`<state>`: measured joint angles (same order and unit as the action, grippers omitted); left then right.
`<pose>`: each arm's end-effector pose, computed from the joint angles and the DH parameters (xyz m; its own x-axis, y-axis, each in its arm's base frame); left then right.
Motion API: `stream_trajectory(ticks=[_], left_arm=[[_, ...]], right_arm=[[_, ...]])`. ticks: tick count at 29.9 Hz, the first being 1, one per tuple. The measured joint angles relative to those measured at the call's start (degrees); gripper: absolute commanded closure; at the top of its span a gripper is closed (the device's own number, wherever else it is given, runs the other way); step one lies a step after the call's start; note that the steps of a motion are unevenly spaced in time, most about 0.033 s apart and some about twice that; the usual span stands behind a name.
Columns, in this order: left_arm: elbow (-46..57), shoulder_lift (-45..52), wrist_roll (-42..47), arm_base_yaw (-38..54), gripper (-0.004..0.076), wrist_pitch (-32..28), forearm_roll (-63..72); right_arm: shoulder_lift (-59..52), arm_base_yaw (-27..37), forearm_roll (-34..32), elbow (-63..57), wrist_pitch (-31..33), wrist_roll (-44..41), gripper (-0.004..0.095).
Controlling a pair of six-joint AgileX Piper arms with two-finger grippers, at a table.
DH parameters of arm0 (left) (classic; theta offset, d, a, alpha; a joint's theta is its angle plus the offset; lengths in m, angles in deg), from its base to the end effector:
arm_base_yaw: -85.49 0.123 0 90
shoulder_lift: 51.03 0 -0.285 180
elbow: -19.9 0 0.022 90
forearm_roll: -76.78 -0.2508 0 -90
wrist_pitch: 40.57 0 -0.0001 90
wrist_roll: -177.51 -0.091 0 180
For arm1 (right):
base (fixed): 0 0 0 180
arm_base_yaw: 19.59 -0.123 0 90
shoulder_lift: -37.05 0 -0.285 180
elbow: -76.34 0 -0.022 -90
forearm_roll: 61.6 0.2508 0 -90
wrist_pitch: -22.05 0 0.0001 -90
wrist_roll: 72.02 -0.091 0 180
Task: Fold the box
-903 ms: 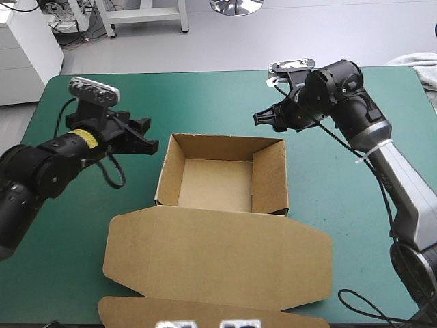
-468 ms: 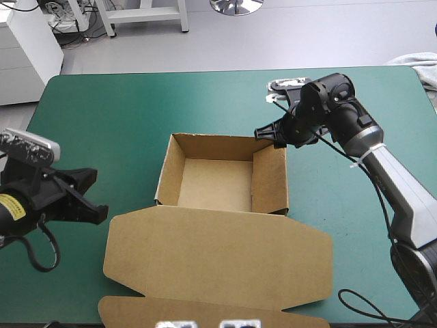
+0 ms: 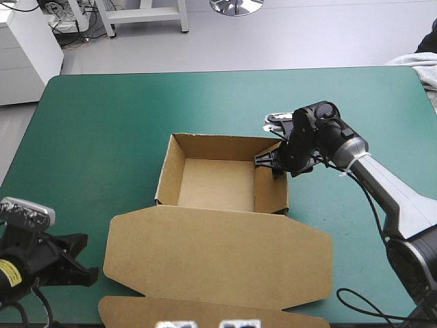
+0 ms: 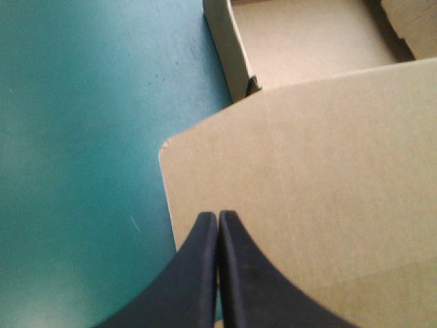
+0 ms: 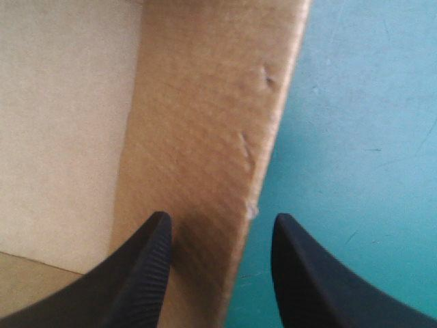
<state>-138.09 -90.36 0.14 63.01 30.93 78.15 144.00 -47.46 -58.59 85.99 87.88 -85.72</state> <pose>0.0507 -0.0232 0.3813 -0.6486 0.2105 -0.7314 0.3635 0.9300 -0.0546 0.3171 0.1726 0.2986 -0.9408 -0.2063 -0.2691 -0.2451 0.9621 0.1192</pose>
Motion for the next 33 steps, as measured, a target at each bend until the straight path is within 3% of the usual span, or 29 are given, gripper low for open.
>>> stream_trajectory(ticks=[5, 10, 23, 33], left_arm=[[8.5, 7.35, 3.48, 0.0, 0.0734, 0.0, 0.0], [15.67, 14.03, 6.72, 0.0, 0.0734, 0.0, 0.0], [22.82, 21.61, 11.31, 0.0, 0.0734, 0.05, 0.18], [22.82, 21.67, 11.31, 0.0, 0.0734, 0.05, 0.18]], right_arm=[[2.99, 0.0, 1.33, -0.18, -0.71, 0.0, 0.0539], [4.85, 0.0, 1.73, -0.18, -0.94, 0.0, 0.0911], [3.79, 1.39, -1.54, 1.72, 0.4, 0.33, 0.0921], [-2.48, 16.82, -5.76, 7.86, 4.76, 5.89, 0.0921]])
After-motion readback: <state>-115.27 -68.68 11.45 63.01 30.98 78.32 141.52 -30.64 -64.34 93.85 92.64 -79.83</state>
